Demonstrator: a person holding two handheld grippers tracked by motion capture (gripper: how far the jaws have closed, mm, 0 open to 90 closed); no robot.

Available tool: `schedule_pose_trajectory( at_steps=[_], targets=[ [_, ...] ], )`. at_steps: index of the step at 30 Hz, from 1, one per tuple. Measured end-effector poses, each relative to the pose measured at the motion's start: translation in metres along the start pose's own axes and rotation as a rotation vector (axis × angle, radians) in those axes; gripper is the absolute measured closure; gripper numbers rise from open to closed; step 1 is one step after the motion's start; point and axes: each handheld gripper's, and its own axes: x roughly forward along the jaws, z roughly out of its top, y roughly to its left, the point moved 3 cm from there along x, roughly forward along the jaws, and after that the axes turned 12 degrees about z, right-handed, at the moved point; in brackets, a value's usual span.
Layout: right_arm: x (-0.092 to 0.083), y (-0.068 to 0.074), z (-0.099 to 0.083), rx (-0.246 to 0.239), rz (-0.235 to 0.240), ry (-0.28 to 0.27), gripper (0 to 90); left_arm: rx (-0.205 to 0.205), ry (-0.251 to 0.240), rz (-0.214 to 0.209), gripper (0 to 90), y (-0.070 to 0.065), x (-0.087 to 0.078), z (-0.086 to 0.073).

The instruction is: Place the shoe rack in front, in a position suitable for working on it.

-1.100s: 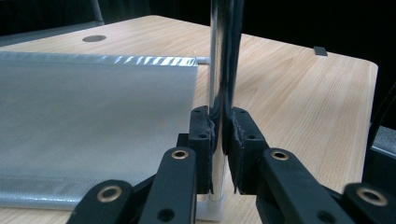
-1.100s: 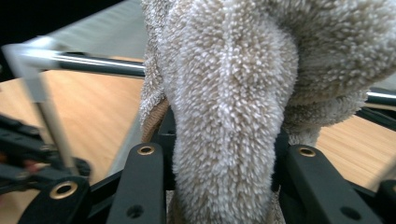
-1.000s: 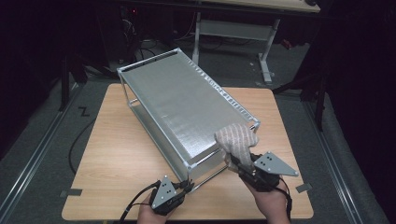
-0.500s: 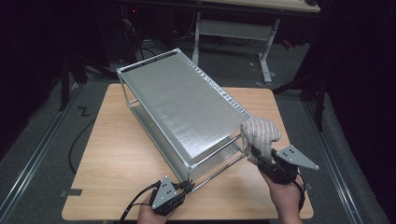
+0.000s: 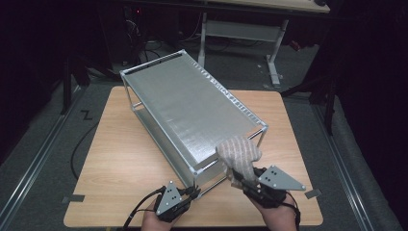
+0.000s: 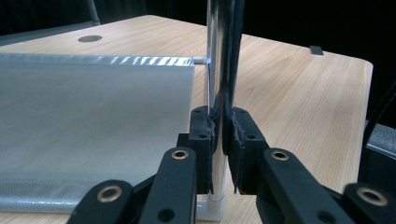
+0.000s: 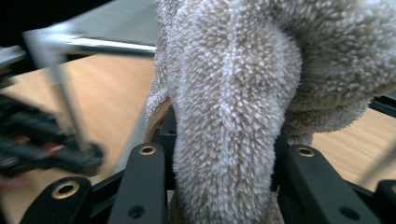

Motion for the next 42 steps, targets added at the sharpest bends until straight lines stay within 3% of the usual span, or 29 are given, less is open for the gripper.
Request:
schedule_pose_trajectory(
  at_steps=[2, 3, 8, 13, 17, 24, 25, 27, 28, 34, 39, 42],
  targets=[
    [0.001, 0.005, 0.0, -0.003, 0.012, 0.004, 64.2, 0.0, 0.0, 0.001, 80.3, 0.0, 0.0, 0.0],
    [0.002, 0.017, -0.002, -0.008, 0.062, 0.006, 64.3, 0.001, 0.0, 0.0, 80.3, 0.0, 0.0, 0.0],
    [0.002, 0.033, -0.011, -0.023, 0.109, 0.045, 65.3, -0.001, 0.0, -0.001, 80.3, 0.0, 0.0, 0.0],
    [0.008, 0.034, -0.034, 0.011, 0.141, 0.12, 66.8, 0.002, 0.001, -0.003, 80.2, 0.0, 0.0, 0.0],
    [0.013, 0.029, -0.038, 0.029, 0.133, 0.128, 66.8, 0.005, 0.001, -0.005, 80.2, 0.0, 0.0, 0.0],
    [0.015, 0.018, -0.033, 0.053, 0.072, 0.063, 66.0, 0.005, 0.0, -0.004, 80.2, 0.0, 0.001, 0.0],
    [0.015, 0.008, -0.032, 0.067, 0.039, 0.051, 65.8, 0.005, 0.0, -0.003, 80.2, 0.0, 0.001, 0.0],
    [0.015, 0.004, -0.032, 0.074, 0.027, 0.047, 65.8, 0.005, 0.0, -0.003, 80.3, 0.0, 0.001, 0.0],
    [0.015, -0.005, -0.033, 0.079, -0.014, 0.046, 65.8, 0.005, 0.0, -0.003, 80.3, 0.0, 0.001, 0.0],
    [0.008, -0.046, -0.035, 0.102, -0.14, 0.041, 65.7, 0.004, 0.0, -0.004, 80.3, 0.0, 0.001, 0.0],
    [-0.001, -0.072, -0.037, 0.124, -0.234, 0.045, 65.7, 0.002, 0.0, -0.005, 80.3, 0.0, 0.001, 0.0],
    [-0.005, -0.076, -0.039, 0.143, -0.234, 0.032, 65.7, 0.002, -0.001, -0.006, 80.3, 0.0, 0.001, 0.0]
  ],
)
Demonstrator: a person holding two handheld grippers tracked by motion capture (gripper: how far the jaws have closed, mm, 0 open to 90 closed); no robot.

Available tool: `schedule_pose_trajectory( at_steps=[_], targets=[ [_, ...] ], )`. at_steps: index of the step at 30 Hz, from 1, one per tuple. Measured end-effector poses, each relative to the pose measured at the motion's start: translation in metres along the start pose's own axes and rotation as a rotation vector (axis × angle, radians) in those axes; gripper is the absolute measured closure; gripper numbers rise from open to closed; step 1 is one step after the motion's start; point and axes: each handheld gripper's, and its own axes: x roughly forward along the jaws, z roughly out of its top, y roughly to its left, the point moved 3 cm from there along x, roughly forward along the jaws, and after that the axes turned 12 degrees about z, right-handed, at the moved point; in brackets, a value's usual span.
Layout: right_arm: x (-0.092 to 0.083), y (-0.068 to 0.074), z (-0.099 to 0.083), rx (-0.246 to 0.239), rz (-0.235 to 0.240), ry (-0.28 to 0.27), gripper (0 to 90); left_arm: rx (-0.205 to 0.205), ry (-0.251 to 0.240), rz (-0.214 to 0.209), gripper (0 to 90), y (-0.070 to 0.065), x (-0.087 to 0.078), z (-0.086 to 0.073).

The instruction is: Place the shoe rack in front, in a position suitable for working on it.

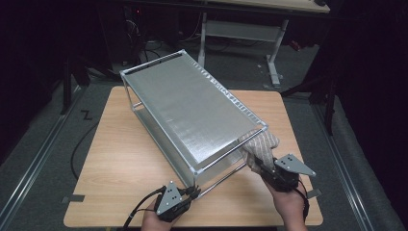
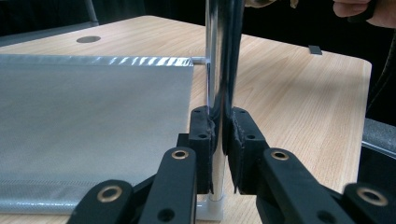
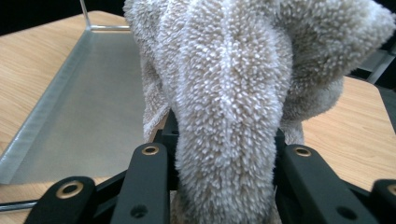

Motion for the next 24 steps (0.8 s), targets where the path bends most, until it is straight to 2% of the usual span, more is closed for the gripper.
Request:
schedule_pose_trajectory(
  at_steps=[1, 2, 4, 8, 9, 11, 13, 15, 16, 18, 19, 21, 24],
  targets=[
    [-0.001, 0.001, 0.0, -0.006, 0.001, 0.0, 65.8, 0.0, 0.0, 0.0, 80.3, 0.0, 0.0, 0.0],
    [-0.002, 0.008, 0.002, -0.017, 0.035, -0.007, 65.8, 0.0, 0.0, 0.0, 80.3, 0.0, 0.0, 0.0],
    [-0.002, 0.012, 0.003, -0.026, 0.044, -0.008, 65.8, 0.001, 0.001, 0.002, 80.3, 0.0, 0.0, 0.0],
    [0.002, 0.039, 0.004, -0.076, 0.115, 0.004, 65.8, 0.001, 0.001, 0.002, 80.3, 0.0, 0.0, 0.0],
    [0.004, 0.054, 0.003, -0.099, 0.159, 0.016, 65.8, 0.001, 0.001, 0.002, 80.3, 0.0, 0.0, 0.0],
    [0.005, 0.059, 0.003, -0.106, 0.173, 0.019, 65.8, 0.001, 0.001, 0.001, 80.3, 0.0, 0.0, 0.0],
    [0.006, 0.081, 0.004, -0.142, 0.238, 0.029, 65.8, 0.002, 0.001, 0.0, 80.3, 0.0, 0.0, 0.0],
    [0.006, 0.086, 0.004, -0.147, 0.251, 0.027, 65.8, 0.002, 0.0, 0.0, 80.3, 0.0, 0.0, 0.0],
    [0.006, 0.099, 0.005, -0.16, 0.297, 0.03, 65.7, 0.002, 0.001, -0.001, 80.3, 0.0, 0.0, 0.0],
    [0.006, 0.109, 0.005, -0.168, 0.335, 0.034, 65.7, 0.004, 0.001, -0.002, 80.2, 0.0, 0.0, 0.0],
    [0.006, 0.109, 0.005, -0.168, 0.335, 0.034, 65.7, 0.003, 0.0, -0.001, 80.2, 0.0, 0.0, 0.0],
    [0.006, 0.12, 0.005, -0.182, 0.378, 0.033, 65.8, 0.004, 0.001, -0.001, 80.3, 0.0, 0.0, 0.0],
    [0.006, 0.127, 0.004, -0.202, 0.379, 0.037, 65.8, 0.006, 0.001, -0.001, 80.3, 0.0, 0.0, 0.0]
  ],
)
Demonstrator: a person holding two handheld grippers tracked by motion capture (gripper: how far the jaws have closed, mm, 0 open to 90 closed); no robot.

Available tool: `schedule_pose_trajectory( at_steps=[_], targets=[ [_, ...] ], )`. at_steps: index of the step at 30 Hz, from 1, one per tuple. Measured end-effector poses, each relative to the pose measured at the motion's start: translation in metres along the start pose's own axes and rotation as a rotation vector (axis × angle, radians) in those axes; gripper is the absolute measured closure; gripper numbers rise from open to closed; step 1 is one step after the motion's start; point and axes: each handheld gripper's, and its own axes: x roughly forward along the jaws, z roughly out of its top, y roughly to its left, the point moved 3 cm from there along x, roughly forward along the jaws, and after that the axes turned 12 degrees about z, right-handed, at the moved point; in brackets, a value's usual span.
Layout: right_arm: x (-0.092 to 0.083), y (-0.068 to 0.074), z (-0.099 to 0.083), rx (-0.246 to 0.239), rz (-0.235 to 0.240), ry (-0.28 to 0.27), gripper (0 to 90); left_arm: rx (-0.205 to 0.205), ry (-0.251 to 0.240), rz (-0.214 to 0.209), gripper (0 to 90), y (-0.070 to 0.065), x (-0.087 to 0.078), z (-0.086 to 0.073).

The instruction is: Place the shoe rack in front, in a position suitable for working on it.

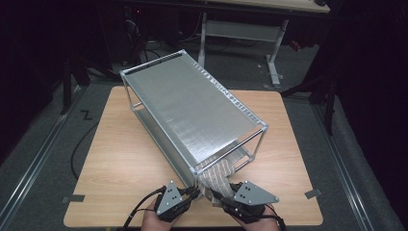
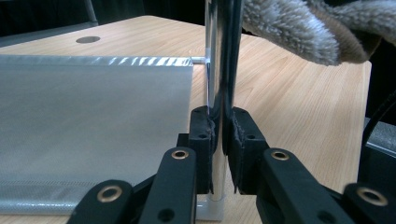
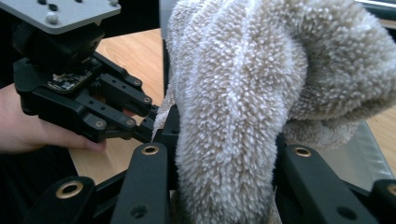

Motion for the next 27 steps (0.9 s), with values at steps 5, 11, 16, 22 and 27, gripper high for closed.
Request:
schedule_pose_trajectory(
  at_steps=[5, 11, 16, 22, 27],
  targets=[
    [-0.006, -0.012, -0.002, 0.033, -0.044, -0.012, 65.7, -0.001, 0.0, -0.001, 80.3, 0.0, 0.0, 0.0],
    [-0.019, -0.037, -0.013, 0.064, -0.166, -0.003, 65.7, 0.002, 0.002, -0.004, 80.3, 0.001, 0.0, 0.0],
    [-0.029, -0.053, -0.027, 0.115, -0.218, 0.005, 65.4, -0.002, 0.001, -0.006, 80.3, 0.001, 0.0, 0.0],
    [-0.035, -0.064, -0.04, 0.163, -0.244, 0.011, 64.9, 0.001, 0.005, -0.012, 80.3, 0.002, 0.0, 0.0],
    [-0.039, -0.073, -0.048, 0.179, -0.257, 0.016, 64.6, -0.018, 0.011, -0.024, 80.3, 0.004, -0.001, 0.0]
  ],
)
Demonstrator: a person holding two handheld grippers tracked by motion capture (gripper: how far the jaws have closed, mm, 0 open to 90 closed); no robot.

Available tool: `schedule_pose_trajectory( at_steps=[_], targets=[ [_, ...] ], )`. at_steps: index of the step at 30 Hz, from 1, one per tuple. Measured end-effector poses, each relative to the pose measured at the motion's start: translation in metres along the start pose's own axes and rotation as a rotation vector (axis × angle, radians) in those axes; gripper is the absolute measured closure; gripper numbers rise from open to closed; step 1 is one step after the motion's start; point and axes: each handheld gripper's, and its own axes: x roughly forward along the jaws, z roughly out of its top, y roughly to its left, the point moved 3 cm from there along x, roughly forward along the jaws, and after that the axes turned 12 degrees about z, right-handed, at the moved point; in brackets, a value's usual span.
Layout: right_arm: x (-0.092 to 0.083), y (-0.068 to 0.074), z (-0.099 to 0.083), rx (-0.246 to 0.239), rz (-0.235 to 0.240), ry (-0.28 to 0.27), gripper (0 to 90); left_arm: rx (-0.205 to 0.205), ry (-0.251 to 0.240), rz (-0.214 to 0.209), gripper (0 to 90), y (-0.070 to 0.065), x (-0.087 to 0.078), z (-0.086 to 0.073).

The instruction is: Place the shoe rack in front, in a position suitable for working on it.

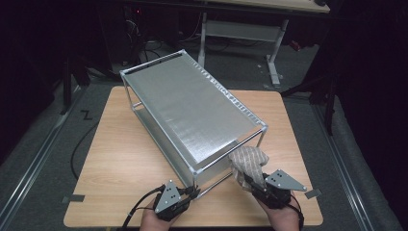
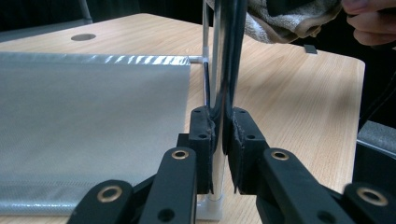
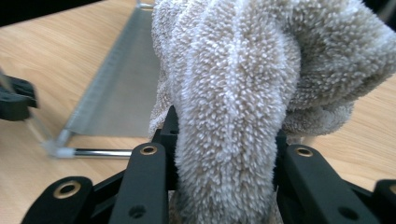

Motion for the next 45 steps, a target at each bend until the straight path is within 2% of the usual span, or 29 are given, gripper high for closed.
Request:
schedule_pose_trajectory(
  at_steps=[7, 11, 14, 17, 18, 20, 24, 27, 29, 32, 33, 35, 40, 42, 45],
  targets=[
    [0.0, -0.01, -0.004, 0.01, -0.021, 0.001, 64.4, 0.004, 0.026, 0.0, 80.4, 0.001, -0.005, 0.001],
    [0.003, -0.017, -0.006, 0.018, -0.066, 0.012, 64.5, -0.014, -0.016, -0.007, 80.3, 0.0, -0.009, -0.005],
    [0.0, -0.02, 0.003, 0.009, -0.083, -0.019, 64.5, 0.006, -0.014, -0.013, 80.3, -0.003, -0.008, -0.004],
    [-0.001, -0.022, 0.01, 0.01, -0.093, -0.039, 64.4, 0.0, -0.017, -0.022, 80.3, -0.003, -0.008, -0.005],
    [0.0, -0.026, 0.016, 0.006, -0.109, -0.051, 64.4, 0.002, -0.018, -0.021, 80.3, -0.003, -0.008, -0.005],
    [0.0, -0.028, 0.017, -0.001, -0.12, -0.048, 64.4, 0.008, -0.017, -0.02, 80.2, -0.003, -0.008, -0.005],
    [0.005, -0.035, 0.016, 0.019, -0.126, -0.043, 64.7, 0.012, -0.017, -0.018, 80.3, -0.003, -0.008, -0.005],
    [0.013, -0.04, 0.004, 0.049, -0.129, 0.0, 65.0, 0.01, -0.02, -0.024, 80.3, -0.002, -0.008, -0.005],
    [0.015, -0.04, 0.001, 0.052, -0.131, 0.01, 65.1, 0.009, -0.022, -0.025, 80.3, -0.002, -0.008, -0.005],
    [0.02, -0.044, -0.01, 0.075, -0.136, 0.047, 65.1, 0.009, -0.021, -0.03, 80.2, -0.002, -0.008, -0.005],
    [0.023, -0.046, -0.017, 0.081, -0.13, 0.081, 65.1, 0.012, -0.022, -0.031, 80.2, -0.002, -0.008, -0.005],
    [0.025, -0.046, -0.019, 0.088, -0.13, 0.095, 65.1, 0.012, -0.022, -0.033, 80.2, -0.002, -0.008, -0.005],
    [0.036, -0.05, -0.044, 0.134, -0.093, 0.201, 65.1, 0.01, -0.022, -0.032, 80.2, -0.002, -0.007, -0.005],
    [0.041, -0.053, -0.055, 0.169, -0.066, 0.258, 65.1, 0.012, -0.022, -0.031, 80.2, -0.002, -0.007, -0.005],
    [0.042, -0.054, -0.057, 0.175, -0.057, 0.257, 65.1, 0.011, -0.021, -0.031, 80.2, -0.002, -0.007, -0.005]
  ],
)
